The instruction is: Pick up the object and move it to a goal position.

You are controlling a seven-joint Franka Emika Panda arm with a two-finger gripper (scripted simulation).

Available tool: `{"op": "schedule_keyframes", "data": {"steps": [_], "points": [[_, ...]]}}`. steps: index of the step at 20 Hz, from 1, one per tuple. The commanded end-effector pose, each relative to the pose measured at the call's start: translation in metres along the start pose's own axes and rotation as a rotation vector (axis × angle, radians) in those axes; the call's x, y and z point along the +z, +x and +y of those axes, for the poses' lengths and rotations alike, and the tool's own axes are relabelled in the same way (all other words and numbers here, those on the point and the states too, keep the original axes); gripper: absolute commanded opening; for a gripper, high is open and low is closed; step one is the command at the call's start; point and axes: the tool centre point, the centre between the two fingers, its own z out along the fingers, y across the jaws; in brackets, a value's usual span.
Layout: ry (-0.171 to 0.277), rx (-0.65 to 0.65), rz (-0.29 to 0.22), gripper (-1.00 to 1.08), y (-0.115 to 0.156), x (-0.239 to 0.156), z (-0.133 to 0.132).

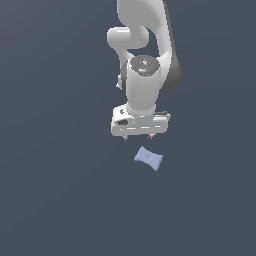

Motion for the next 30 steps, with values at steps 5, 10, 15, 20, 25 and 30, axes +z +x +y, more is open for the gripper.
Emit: {"op": "schedule_keyframes", "data": {"steps": [5, 10, 15, 20, 25, 30], "points": [[-0.001, -0.029, -0.014, 1.00, -0.003, 0.005, -0.012], [-0.002, -0.083, -0.039, 1.00, -0.010, 0.014, -0.032], [-0.002, -0.080, -0.037, 1.00, -0.009, 0.013, -0.031], [-0.003, -0.114, -0.038, 1.00, -0.008, 0.017, -0.032], [-0.005, -0.185, -0.038, 1.00, -0.005, 0.024, -0.033], [-0.007, -0.292, -0.038, 1.00, -0.002, 0.036, -0.036]]}}
